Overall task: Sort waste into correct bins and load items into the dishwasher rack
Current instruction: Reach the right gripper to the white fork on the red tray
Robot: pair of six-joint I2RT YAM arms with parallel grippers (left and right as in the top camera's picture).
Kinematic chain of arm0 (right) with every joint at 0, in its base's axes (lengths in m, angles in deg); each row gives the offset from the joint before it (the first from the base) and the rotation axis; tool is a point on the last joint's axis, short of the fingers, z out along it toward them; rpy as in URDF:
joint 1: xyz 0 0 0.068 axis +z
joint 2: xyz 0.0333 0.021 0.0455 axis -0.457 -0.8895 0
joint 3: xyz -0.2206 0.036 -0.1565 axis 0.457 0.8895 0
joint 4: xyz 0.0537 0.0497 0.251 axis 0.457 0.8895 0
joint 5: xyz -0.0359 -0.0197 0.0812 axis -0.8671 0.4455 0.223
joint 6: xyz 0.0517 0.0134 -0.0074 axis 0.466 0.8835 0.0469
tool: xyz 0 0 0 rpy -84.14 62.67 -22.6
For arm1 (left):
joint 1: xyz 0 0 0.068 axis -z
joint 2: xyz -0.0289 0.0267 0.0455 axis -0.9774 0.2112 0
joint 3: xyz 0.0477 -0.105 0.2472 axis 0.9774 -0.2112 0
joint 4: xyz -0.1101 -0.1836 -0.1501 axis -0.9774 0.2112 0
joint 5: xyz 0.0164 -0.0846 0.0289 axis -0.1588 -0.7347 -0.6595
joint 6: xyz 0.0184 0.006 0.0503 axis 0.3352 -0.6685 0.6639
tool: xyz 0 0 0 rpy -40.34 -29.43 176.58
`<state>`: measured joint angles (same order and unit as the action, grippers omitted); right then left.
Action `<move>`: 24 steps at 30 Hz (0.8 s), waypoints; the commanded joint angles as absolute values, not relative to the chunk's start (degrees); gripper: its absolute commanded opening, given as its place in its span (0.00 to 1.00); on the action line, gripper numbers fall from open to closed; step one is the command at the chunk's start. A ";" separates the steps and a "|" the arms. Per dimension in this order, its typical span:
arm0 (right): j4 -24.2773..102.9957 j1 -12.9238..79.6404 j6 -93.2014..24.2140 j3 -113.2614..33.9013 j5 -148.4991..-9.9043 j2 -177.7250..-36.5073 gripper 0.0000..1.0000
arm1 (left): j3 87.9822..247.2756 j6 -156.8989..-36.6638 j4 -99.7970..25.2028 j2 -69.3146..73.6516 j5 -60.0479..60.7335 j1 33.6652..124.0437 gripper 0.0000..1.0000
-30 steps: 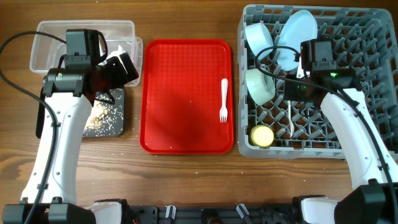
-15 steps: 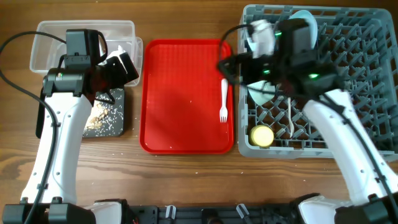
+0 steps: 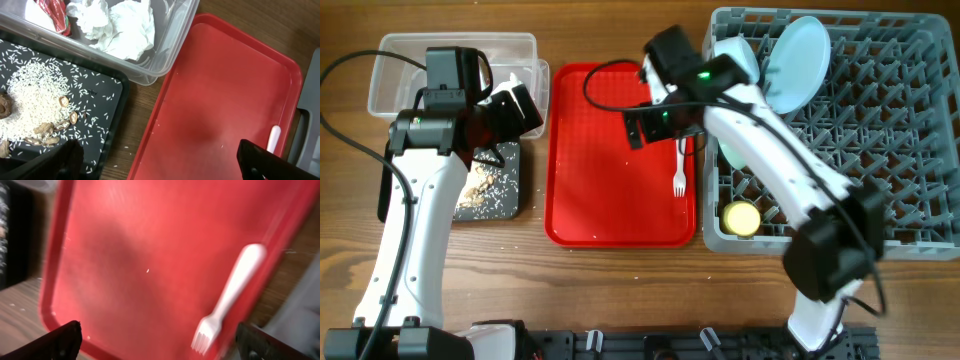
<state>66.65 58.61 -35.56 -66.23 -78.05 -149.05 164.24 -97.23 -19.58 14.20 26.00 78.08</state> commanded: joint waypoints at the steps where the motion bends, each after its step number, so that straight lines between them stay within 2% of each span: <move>1: 64.18 59.38 -34.71 -67.14 -72.90 -154.91 0.99 | 164.87 -96.75 -19.54 14.20 26.55 78.28 1.00; 3: 63.52 59.38 -34.58 -67.14 -72.13 -156.57 1.00 | 164.87 -96.77 -19.54 14.20 26.55 78.28 1.00; 4: 63.46 59.38 -33.55 -67.10 -72.96 -157.27 0.97 | 164.87 -96.75 -19.54 14.20 26.55 78.28 1.00; 5: 63.61 59.31 -31.13 -67.01 -74.29 -157.86 0.90 | 164.87 -96.77 -19.54 14.20 26.55 78.28 1.00; 6: 63.83 59.16 -27.37 -66.79 -76.11 -158.43 0.88 | 164.87 -96.75 -19.54 14.20 26.55 78.28 1.00; 11: 63.57 59.01 -17.73 -64.45 -82.93 -159.96 0.85 | 164.87 -96.75 -19.54 14.20 26.55 78.28 1.00; 16: 62.91 58.99 -13.14 -61.48 -87.41 -160.02 0.85 | 164.87 -96.75 -19.54 14.20 26.55 78.28 1.00; 24: 61.66 58.83 -12.42 -60.76 -87.67 -161.00 0.81 | 164.87 -96.77 -19.54 14.20 26.55 78.28 1.00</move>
<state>62.04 59.25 -14.21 -61.07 -85.84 -158.82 164.24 -97.23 -19.60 14.20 26.00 78.08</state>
